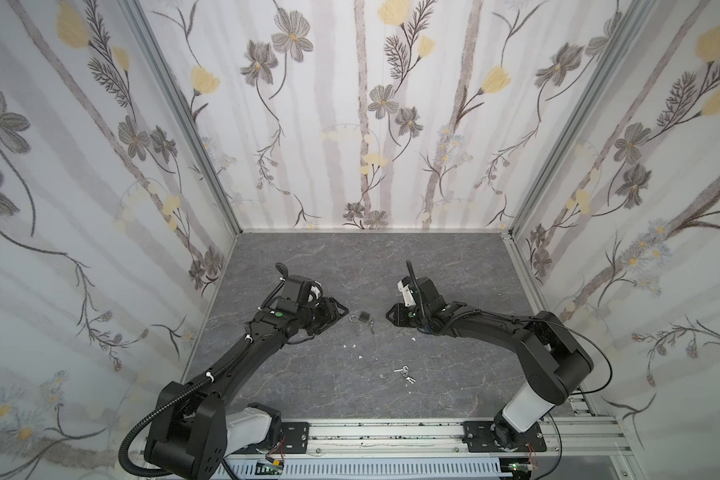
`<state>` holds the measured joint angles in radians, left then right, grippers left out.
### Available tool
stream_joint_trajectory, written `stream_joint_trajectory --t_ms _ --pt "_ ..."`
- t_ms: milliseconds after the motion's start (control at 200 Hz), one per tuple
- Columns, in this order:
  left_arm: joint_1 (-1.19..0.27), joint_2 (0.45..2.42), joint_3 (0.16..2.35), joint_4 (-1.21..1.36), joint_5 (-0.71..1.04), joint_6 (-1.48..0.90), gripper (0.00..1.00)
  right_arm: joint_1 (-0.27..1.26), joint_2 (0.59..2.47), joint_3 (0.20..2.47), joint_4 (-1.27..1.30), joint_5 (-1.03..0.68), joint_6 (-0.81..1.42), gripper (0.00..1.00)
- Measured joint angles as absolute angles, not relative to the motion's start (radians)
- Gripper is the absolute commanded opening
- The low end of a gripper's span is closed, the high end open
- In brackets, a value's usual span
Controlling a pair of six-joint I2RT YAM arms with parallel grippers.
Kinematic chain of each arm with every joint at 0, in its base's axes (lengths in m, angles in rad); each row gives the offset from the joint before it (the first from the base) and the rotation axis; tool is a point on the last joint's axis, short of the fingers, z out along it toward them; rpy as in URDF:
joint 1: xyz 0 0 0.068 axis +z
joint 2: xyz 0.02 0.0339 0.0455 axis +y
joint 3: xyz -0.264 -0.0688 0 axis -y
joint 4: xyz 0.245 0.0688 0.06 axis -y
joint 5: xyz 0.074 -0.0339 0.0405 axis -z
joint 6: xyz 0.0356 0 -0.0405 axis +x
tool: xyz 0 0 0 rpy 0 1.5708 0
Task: Unlock with the key
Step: 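Lower the grey padlock onto the table and open the right gripper, then move right gripper to the spare silver key ring and grasp it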
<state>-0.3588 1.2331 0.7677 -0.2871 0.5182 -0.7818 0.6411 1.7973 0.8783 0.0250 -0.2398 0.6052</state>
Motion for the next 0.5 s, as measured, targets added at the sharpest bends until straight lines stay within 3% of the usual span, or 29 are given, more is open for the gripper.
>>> stream_joint_trajectory --t_ms 500 --pt "-0.483 1.394 0.796 -0.258 0.517 -0.781 0.58 0.682 1.501 0.703 -0.199 -0.17 0.554 0.35"
